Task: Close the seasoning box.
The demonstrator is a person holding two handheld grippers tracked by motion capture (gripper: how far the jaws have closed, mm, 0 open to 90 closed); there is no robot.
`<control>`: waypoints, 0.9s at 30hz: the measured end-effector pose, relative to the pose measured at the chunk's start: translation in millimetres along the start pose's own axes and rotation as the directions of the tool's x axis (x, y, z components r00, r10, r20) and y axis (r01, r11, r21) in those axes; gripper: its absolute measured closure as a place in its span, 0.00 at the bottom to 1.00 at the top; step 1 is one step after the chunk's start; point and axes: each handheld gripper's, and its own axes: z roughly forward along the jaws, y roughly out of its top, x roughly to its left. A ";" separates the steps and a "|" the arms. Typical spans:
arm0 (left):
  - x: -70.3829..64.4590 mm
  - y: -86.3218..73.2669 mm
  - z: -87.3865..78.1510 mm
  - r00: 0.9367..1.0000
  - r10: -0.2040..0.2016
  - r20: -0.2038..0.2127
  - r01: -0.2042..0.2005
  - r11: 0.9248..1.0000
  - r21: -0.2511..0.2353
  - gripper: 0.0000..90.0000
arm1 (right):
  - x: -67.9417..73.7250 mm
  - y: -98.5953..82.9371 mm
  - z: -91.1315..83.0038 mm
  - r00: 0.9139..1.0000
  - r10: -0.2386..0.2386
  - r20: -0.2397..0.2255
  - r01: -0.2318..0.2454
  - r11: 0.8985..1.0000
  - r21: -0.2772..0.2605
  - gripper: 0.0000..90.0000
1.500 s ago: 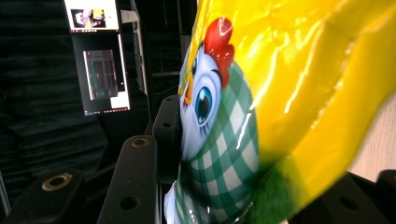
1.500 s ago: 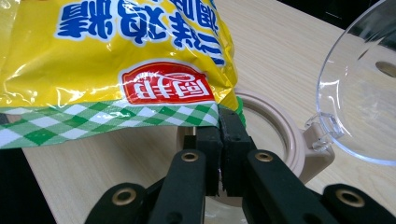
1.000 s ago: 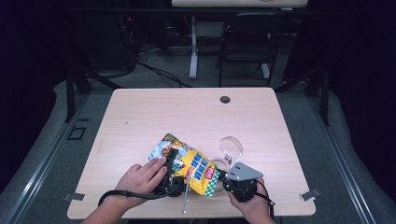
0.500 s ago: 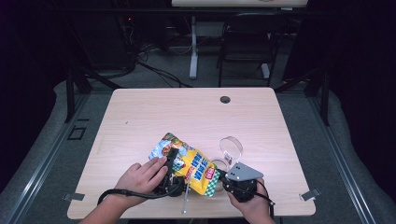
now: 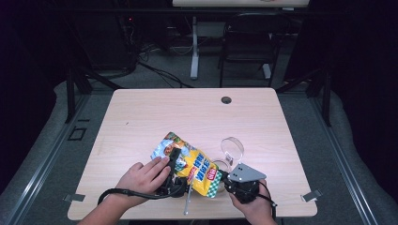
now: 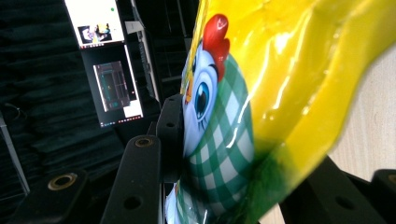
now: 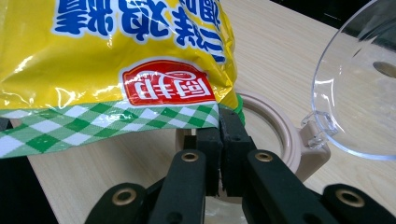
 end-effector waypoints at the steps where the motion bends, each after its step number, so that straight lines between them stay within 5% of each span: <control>1: 0.3 0.2 -0.1 1.000 0.003 -0.001 -0.003 1.000 0.000 0.71 | 0.0 0.0 0.0 1.000 0.000 0.000 0.000 1.000 0.000 0.98; 27: 3.8 1.8 -5.3 0.999 0.035 0.002 -0.035 0.999 -0.009 0.71 | 2.5 -1.4 1.1 1.000 -0.004 0.021 0.004 1.000 0.008 0.98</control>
